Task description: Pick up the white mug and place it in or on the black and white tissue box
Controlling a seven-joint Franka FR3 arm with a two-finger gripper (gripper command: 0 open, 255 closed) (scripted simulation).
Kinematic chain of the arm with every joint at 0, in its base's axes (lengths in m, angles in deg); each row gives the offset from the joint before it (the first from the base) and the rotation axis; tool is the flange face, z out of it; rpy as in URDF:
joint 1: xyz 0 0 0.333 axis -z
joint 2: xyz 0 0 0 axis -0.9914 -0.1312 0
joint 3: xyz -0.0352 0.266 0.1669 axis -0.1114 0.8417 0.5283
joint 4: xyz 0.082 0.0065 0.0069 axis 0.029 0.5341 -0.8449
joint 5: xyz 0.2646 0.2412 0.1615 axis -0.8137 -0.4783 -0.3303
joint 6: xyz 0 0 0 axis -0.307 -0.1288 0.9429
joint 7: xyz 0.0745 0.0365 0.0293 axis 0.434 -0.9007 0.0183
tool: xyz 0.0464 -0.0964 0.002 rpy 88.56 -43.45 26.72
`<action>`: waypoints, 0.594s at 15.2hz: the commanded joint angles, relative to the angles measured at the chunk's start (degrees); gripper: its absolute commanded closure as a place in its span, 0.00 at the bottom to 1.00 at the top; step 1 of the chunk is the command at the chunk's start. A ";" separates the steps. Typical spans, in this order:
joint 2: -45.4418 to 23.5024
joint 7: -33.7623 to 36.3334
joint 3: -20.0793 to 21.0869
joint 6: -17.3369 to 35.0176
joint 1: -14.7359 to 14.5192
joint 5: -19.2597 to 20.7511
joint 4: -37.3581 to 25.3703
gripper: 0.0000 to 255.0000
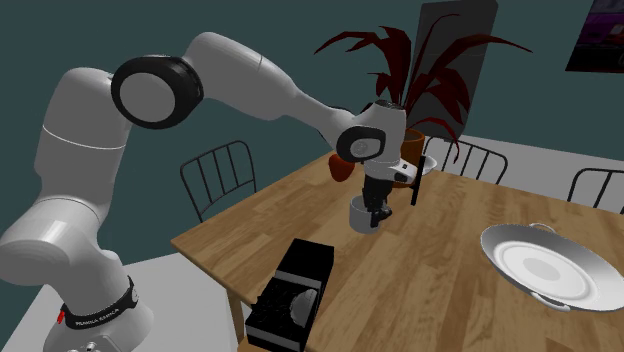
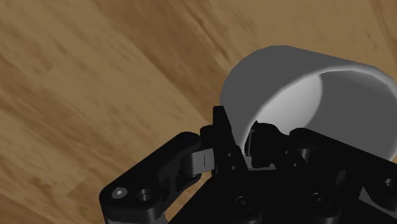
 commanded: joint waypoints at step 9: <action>1.83 0.29 -0.11 -3.74 -0.03 0.23 -1.93 1.00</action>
